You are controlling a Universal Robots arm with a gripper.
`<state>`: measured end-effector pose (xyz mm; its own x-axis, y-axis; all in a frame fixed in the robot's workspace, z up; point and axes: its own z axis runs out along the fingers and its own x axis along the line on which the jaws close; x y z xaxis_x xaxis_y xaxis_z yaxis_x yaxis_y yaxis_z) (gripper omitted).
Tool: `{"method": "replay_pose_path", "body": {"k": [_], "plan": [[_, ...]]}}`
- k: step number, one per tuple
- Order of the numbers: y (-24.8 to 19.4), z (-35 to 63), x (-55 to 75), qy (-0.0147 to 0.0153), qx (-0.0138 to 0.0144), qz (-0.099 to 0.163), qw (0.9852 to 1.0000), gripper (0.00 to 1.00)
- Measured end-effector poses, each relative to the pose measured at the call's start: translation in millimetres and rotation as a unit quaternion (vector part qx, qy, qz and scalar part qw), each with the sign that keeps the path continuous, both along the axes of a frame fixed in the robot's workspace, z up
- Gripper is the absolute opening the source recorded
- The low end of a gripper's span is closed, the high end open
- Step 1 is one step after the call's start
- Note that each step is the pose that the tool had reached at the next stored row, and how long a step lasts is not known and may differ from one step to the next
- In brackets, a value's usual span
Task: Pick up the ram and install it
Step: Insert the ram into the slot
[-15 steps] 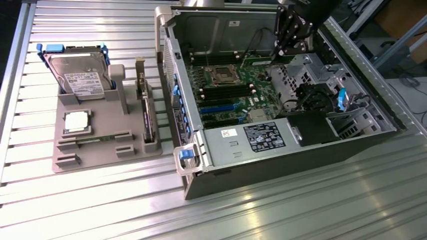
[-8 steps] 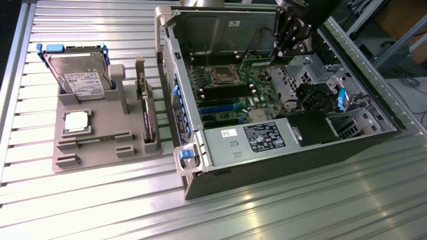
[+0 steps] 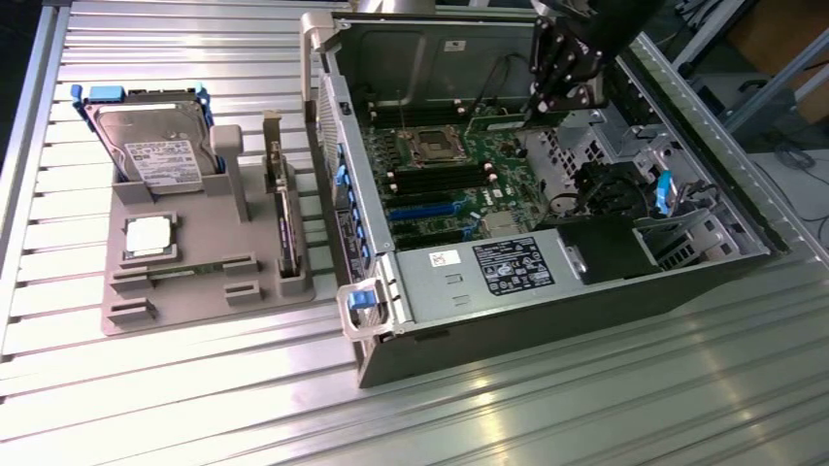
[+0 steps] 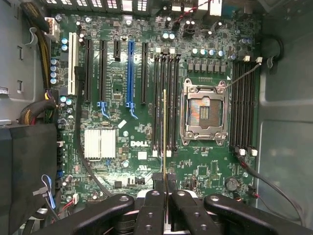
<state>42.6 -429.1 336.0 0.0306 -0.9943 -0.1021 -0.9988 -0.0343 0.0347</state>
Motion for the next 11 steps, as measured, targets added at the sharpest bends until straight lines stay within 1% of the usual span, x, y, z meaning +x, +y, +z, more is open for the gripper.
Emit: {"method": "replay_pose_path", "body": {"k": [11], "plan": [[0.0, -6.9, -0.5, 0.0000, 0.0012, 0.000, 1.0000, 0.12]]}}
